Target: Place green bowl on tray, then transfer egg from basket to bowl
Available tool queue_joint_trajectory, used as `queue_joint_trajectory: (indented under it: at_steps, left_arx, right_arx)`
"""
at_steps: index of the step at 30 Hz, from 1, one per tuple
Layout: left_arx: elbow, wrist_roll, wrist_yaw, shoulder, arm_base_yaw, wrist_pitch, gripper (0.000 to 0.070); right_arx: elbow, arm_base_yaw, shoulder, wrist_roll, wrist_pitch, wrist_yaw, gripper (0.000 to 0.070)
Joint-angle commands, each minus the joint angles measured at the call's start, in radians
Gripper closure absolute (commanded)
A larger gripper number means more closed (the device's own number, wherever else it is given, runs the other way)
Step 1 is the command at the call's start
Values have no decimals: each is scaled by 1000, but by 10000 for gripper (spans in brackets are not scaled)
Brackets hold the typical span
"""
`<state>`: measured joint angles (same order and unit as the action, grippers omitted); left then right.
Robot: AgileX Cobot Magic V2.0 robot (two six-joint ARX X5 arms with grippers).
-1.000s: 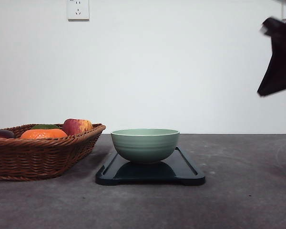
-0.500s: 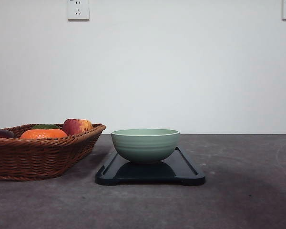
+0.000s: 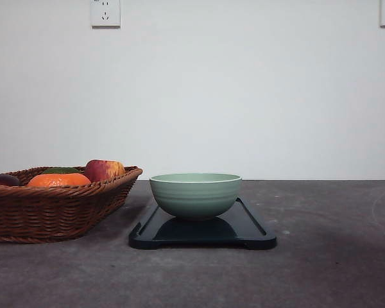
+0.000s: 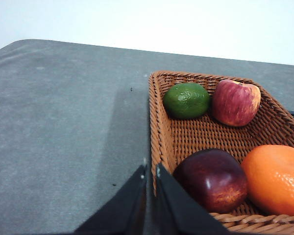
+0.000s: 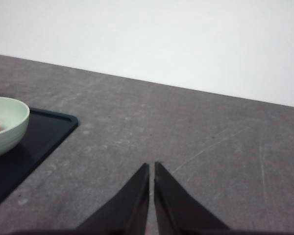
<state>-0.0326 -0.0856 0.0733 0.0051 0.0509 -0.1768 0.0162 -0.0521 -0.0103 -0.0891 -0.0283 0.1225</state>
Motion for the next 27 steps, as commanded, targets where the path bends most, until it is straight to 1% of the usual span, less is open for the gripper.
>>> queue_joint_trajectory:
  at_steps: [1, 4, 27]
  left_arx:
    - [19, 14, -3, -2, 2, -2, 679]
    - [19, 14, -3, -2, 2, -3, 679]
    - [19, 14, -3, -2, 2, -3, 679]
  right_arx:
    - [-5, 0, 8, 2, 4, -9, 691]
    - [-5, 2, 7, 0, 5, -19, 691]
    - [-5, 2, 7, -5, 5, -19, 691]
